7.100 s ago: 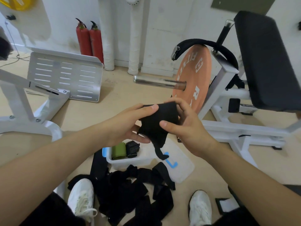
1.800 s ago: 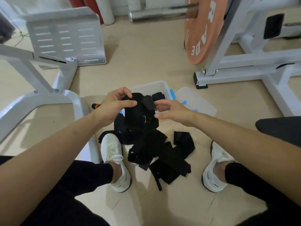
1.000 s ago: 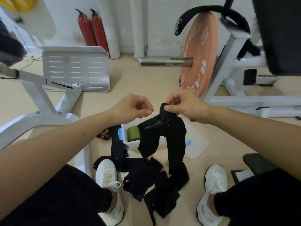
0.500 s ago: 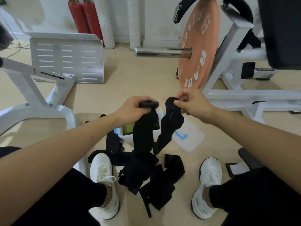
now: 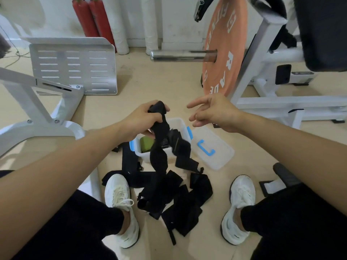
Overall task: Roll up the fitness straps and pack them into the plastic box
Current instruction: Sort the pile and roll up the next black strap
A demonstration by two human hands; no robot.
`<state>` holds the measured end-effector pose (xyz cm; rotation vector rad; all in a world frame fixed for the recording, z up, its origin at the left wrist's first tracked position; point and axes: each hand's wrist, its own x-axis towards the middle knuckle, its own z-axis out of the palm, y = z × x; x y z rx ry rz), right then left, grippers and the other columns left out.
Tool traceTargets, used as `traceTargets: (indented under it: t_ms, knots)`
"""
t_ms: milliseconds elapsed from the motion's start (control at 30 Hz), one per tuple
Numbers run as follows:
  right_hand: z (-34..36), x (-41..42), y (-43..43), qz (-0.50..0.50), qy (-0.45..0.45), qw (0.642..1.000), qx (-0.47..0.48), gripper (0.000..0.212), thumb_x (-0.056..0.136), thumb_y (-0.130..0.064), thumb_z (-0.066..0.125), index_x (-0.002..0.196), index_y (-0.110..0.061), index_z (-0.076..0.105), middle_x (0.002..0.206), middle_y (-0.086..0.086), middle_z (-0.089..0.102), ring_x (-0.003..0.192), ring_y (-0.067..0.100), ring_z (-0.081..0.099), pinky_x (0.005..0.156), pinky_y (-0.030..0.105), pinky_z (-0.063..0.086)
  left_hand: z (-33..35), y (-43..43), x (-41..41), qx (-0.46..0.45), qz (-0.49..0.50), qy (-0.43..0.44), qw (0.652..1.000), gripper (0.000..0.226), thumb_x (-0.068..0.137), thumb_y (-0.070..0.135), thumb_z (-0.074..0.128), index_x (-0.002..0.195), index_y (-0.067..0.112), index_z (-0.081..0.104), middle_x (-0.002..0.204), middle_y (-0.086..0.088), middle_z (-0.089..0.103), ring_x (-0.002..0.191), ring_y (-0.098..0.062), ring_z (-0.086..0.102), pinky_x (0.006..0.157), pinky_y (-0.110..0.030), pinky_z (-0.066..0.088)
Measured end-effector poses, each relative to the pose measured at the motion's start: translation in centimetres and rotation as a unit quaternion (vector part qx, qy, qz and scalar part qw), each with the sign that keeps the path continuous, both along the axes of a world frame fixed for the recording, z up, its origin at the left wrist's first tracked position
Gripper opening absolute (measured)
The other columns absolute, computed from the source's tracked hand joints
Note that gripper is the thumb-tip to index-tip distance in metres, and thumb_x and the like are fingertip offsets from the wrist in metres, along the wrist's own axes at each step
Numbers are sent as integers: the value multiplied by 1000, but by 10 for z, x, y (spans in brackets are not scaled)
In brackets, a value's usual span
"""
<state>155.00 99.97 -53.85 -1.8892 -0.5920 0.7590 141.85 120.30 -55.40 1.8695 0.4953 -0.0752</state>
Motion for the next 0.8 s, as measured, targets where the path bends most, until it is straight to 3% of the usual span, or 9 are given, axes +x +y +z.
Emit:
traceTargets:
  t_ms: [67, 133, 233, 300, 367, 433, 567, 700, 800]
  knots:
    - [-2, -2, 0, 5, -17, 1000, -17, 34, 86, 14, 58, 114, -3, 69, 87, 21, 74, 62, 18, 73, 57, 16, 55, -1, 0, -2, 19, 2, -6, 1000, 28, 95, 0, 51, 119, 12, 60, 101, -10, 64, 85, -24, 72, 59, -36, 63]
    - [-12, -2, 0, 19, -27, 999, -43, 31, 87, 11, 60, 114, -2, 68, 86, 18, 73, 65, 20, 73, 66, 23, 61, -4, 3, -3, 43, 8, -1, 999, 24, 94, 2, 56, 117, 10, 59, 98, -10, 65, 83, -22, 73, 65, -36, 65]
    - [-38, 0, -4, 65, -36, 992, -106, 24, 91, 0, 65, 115, -6, 68, 92, 11, 71, 76, 22, 74, 75, 28, 63, -19, 10, -11, 98, 5, 35, 995, 20, 89, 8, 67, 107, 12, 60, 94, -8, 65, 79, -20, 71, 61, -31, 63]
    - [-58, 0, -6, 97, -40, 984, -147, 24, 92, -3, 64, 116, -7, 67, 95, 9, 71, 82, 24, 74, 76, 29, 62, -34, 14, -20, 130, 2, 74, 989, 21, 80, 13, 76, 94, 8, 61, 78, -5, 63, 65, -19, 66, 57, -28, 59]
    - [-79, 0, -6, 131, -48, 971, -192, 24, 92, -3, 64, 115, -6, 68, 97, 11, 71, 86, 28, 75, 74, 28, 62, -51, 19, -30, 117, -6, 113, 987, 34, 71, 22, 86, 85, 7, 59, 71, -4, 59, 64, -20, 63, 60, -29, 60]
    - [-103, 3, -1, 156, -53, 959, -229, 25, 91, -4, 64, 116, -7, 68, 96, 11, 72, 87, 30, 75, 71, 26, 59, -65, 25, -39, 85, -6, 135, 987, 42, 67, 29, 93, 87, 6, 64, 78, -4, 61, 74, -18, 67, 71, -31, 64]
    - [-164, 12, 15, 160, -75, 950, -259, 24, 92, -11, 66, 116, -11, 69, 94, 5, 71, 77, 14, 67, 72, 21, 52, -82, 39, -49, 17, 45, 125, 991, 34, 73, 22, 91, 97, 7, 73, 87, -4, 70, 80, -15, 69, 70, -18, 56]
    - [-239, 15, 24, 129, -82, 951, -269, 33, 92, -19, 69, 124, -12, 67, 122, 10, 69, 109, 23, 64, 97, 31, 49, -99, 52, -48, 21, 131, 122, 984, 30, 83, 35, 82, 92, 8, 76, 59, 13, 61, 57, -1, 56, 60, -12, 43]
    - [-282, 7, 30, 100, -75, 962, -244, 49, 92, -20, 71, 137, -6, 57, 139, 12, 58, 128, 28, 55, 106, 34, 41, -113, 65, -46, 62, 169, 135, 974, 49, 82, 45, 81, 91, -2, 74, 72, 2, 67, 72, -8, 61, 71, -19, 46]
